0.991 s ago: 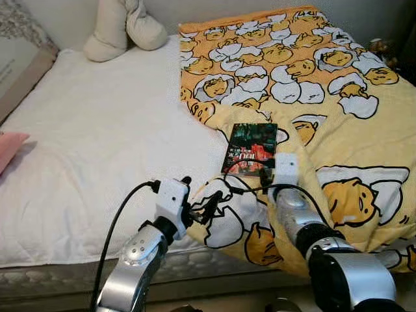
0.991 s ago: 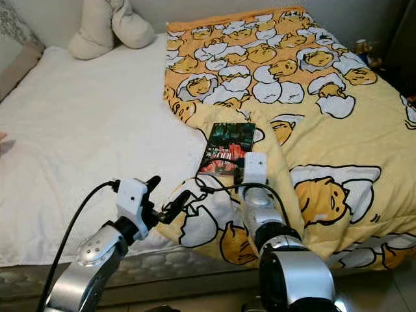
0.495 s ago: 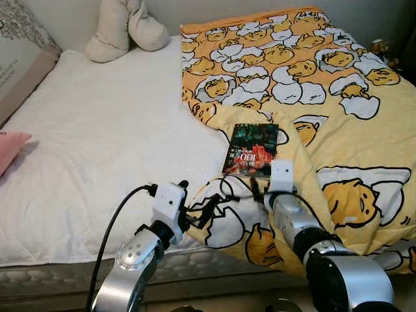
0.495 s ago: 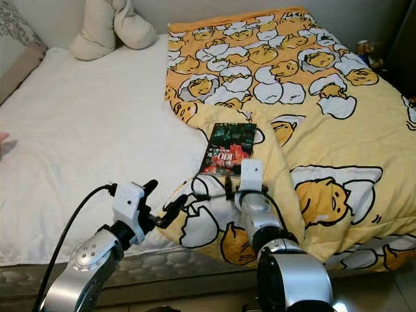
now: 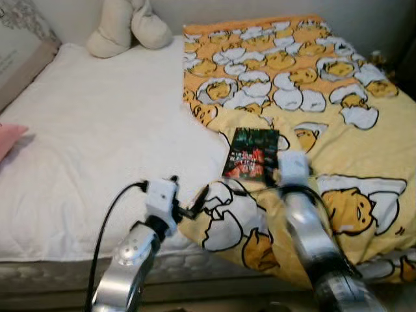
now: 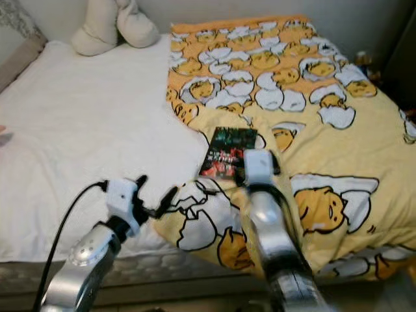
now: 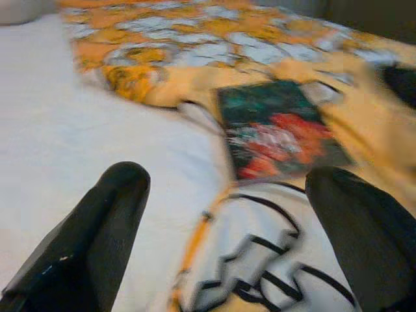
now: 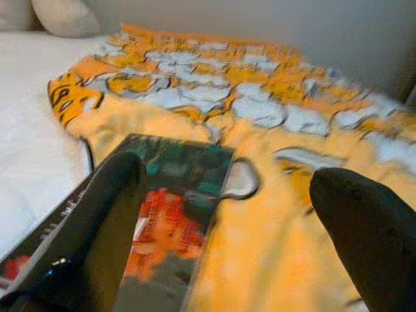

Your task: Clean up the room

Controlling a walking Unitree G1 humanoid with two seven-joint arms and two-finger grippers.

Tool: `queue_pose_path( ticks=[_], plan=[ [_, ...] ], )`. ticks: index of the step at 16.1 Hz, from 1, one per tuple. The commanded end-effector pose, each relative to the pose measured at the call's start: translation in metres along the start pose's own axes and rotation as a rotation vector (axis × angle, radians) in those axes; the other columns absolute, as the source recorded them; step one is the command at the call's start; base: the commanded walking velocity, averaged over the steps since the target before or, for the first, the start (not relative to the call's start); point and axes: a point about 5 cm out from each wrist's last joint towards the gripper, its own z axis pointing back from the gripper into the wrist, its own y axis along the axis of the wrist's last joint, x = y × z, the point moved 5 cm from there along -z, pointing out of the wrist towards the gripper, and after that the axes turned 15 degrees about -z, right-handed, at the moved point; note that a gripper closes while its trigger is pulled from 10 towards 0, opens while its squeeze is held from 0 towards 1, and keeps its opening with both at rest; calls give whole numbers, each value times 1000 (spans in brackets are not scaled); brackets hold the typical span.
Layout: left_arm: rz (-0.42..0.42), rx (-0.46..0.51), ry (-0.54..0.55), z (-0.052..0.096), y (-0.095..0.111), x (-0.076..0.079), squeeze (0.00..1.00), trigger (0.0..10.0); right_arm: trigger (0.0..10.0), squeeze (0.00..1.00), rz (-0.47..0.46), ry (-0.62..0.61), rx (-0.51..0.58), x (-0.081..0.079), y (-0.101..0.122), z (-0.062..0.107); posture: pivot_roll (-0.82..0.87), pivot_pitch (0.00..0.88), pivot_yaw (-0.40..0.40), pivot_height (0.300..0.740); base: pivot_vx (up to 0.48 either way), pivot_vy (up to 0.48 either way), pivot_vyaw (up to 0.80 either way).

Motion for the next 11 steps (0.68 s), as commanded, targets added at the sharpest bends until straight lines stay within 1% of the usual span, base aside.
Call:
queue_pose_path(
  ticks=[1, 2, 3, 4, 5, 6, 7, 8, 9, 10, 11],
  plan=[
    [22, 0, 47, -1, -1, -10, 0, 10000, 10000, 0, 22, 52, 54, -7, 15, 3, -110, 0, 89, 740, 0, 0, 0],
    [29, 5, 54, -4, -2, -12, 0, 10000, 10000, 0, 28, 69, 59, -5, 13, 11, -125, 0, 83, 740, 0, 0, 0],
    [45, 15, 50, -7, -1, -11, 0, 10000, 10000, 0, -7, 72, 4, -1, -1, 18, -130, 0, 91, 740, 0, 480, -763],
    [38, 28, 50, -9, 3, -11, 0, 10000, 10000, 0, -13, 86, -16, -1, -7, 20, -130, 0, 92, 740, 0, 480, -694],
    [-3, 27, 51, -10, 4, -13, 0, 10000, 10000, 0, -23, 93, -18, -3, -6, 20, -128, 0, 93, 740, 0, 480, -694],
    [-30, 30, 69, -10, 5, -18, 0, 10000, 10000, 0, -61, 110, -42, -8, -7, 17, -123, 0, 96, 740, 0, 480, -694],
    [-36, 25, 123, -9, 4, -28, 0, 10000, 10000, 0, -106, 129, -40, -14, -3, 14, -117, 0, 97, 740, 0, 0, -644],
    [-7, 27, 171, -8, 5, -37, 0, 10000, 10000, 0, -120, 149, -43, -19, 0, 9, -116, 0, 93, 740, 0, 0, 0],
    [38, 23, 211, -8, 4, -42, 0, 10000, 10000, 0, -128, 151, -33, -21, 5, 4, -113, 0, 84, 740, 0, 0, 0],
    [62, 19, 234, -8, 3, -43, 0, 10000, 10000, 0, -128, 153, -38, -23, 6, 0, -112, 0, 80, 740, 0, 0, 0],
    [54, 19, 226, -9, 3, -35, 0, 10000, 10000, 0, -130, 157, -55, -26, 5, -5, -104, 0, 57, 740, 0, 0, 0]
  ],
)
